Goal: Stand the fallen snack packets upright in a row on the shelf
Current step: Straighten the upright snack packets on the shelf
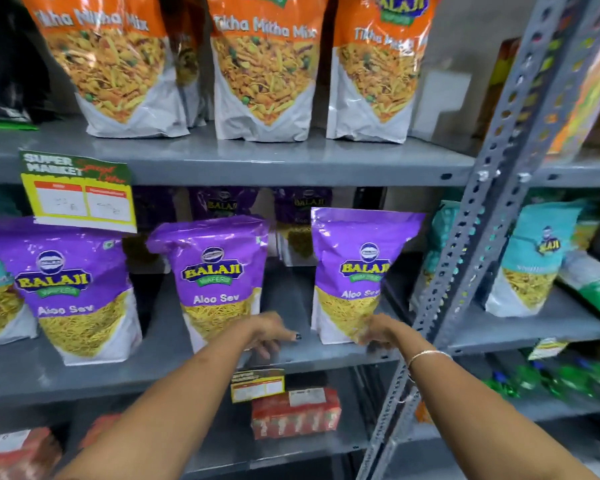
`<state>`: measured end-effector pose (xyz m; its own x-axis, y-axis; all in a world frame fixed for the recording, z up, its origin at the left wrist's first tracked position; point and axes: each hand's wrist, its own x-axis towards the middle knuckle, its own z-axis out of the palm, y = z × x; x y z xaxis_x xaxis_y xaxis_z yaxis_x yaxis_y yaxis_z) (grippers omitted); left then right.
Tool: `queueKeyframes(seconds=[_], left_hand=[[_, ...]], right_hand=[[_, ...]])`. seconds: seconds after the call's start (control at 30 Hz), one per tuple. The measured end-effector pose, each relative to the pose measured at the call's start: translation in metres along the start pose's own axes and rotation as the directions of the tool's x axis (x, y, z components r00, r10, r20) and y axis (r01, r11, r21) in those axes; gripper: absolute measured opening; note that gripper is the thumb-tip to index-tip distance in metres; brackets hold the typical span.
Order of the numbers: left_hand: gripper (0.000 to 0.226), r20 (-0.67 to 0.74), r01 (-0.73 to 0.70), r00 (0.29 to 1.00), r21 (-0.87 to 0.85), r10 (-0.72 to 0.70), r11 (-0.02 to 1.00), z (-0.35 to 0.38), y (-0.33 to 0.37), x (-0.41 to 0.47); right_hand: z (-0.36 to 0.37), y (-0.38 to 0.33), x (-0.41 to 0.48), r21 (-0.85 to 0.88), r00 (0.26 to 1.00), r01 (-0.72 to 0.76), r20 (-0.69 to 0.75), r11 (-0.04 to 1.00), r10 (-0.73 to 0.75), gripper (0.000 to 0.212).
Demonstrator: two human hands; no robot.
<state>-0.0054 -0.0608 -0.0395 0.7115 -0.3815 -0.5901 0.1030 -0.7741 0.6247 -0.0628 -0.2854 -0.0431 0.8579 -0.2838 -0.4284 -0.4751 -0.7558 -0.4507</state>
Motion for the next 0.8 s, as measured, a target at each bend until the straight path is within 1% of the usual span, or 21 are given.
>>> queueKeyframes(seconds=[0.03,0.07,0.1,0.13,0.17,0.2,0.27,0.33,0.37,0.4,0.43,0.5,0.53,0.57,0.73,0.8], left_hand=[[0.045,-0.116,-0.069,0.991,-0.010,0.067,0.998,0.012,0.017,0.006],[0.059,-0.214,-0.135,0.969,-0.027,0.127,0.990,0.023,0.030,0.012],[0.062,-0.277,-0.220,0.942,-0.074,0.192,0.973,0.032,0.041,0.015],[0.059,-0.291,-0.298,0.925,-0.162,0.243,0.941,0.039,0.051,0.019],[0.057,-0.289,-0.362,0.913,-0.244,0.289,0.900,0.048,0.059,0.027],[0.059,-0.301,-0.391,0.905,-0.306,0.302,0.868,0.053,0.064,0.031],[0.065,-0.369,-0.409,0.887,-0.356,0.276,0.840,0.057,0.066,0.037],[0.076,-0.419,-0.433,0.868,-0.370,0.268,0.822,0.058,0.065,0.039],[0.081,-0.428,-0.445,0.862,-0.382,0.272,0.810,0.059,0.065,0.038],[0.081,-0.433,-0.444,0.861,-0.381,0.268,0.811,0.058,0.064,0.034],[0.079,-0.444,-0.439,0.857,-0.362,0.262,0.823,0.056,0.061,0.034],[0.076,-0.460,-0.413,0.856,-0.336,0.235,0.846,0.052,0.057,0.031],[0.074,-0.466,-0.391,0.859,-0.325,0.215,0.861,0.050,0.056,0.029],[0.072,-0.473,-0.380,0.858,-0.318,0.202,0.869,0.048,0.054,0.029],[0.059,-0.514,-0.343,0.842,-0.278,0.163,0.897,0.045,0.045,0.032],[0.056,-0.523,-0.326,0.839,-0.260,0.151,0.909,0.049,0.042,0.030]], right_hand=[[-0.011,0.011,0.006,0.034,0.998,0.041,-0.043,0.999,-0.040,0.022],[-0.018,0.020,0.011,0.115,0.995,0.079,-0.065,0.990,-0.072,0.023],[-0.022,0.027,0.019,0.239,0.995,0.095,-0.064,0.966,-0.082,0.018],[-0.026,0.029,0.020,0.336,0.993,0.115,-0.057,0.935,-0.102,0.017],[-0.029,0.032,0.022,0.401,0.990,0.137,-0.035,0.906,-0.134,0.016],[-0.031,0.031,0.020,0.422,0.986,0.161,-0.021,0.892,-0.168,0.015],[-0.030,0.028,0.021,0.477,0.968,0.227,-0.013,0.849,-0.252,0.017],[-0.029,0.027,0.023,0.538,0.961,0.244,-0.020,0.807,-0.278,0.019],[-0.027,0.028,0.028,0.555,0.960,0.240,-0.014,0.796,-0.279,0.023],[-0.026,0.027,0.028,0.566,0.959,0.244,-0.022,0.787,-0.282,0.030],[-0.021,0.025,0.033,0.583,0.956,0.256,-0.034,0.771,-0.292,0.038],[-0.013,0.023,0.042,0.620,0.948,0.283,-0.066,0.732,-0.310,0.066],[-0.010,0.020,0.046,0.617,0.948,0.291,-0.083,0.731,-0.308,0.078],[-0.006,0.018,0.052,0.614,0.947,0.295,-0.084,0.732,-0.311,0.083],[0.003,0.015,0.056,0.598,0.947,0.301,-0.097,0.743,-0.306,0.093],[0.009,0.019,0.065,0.595,0.940,0.317,-0.092,0.739,-0.329,0.113]])
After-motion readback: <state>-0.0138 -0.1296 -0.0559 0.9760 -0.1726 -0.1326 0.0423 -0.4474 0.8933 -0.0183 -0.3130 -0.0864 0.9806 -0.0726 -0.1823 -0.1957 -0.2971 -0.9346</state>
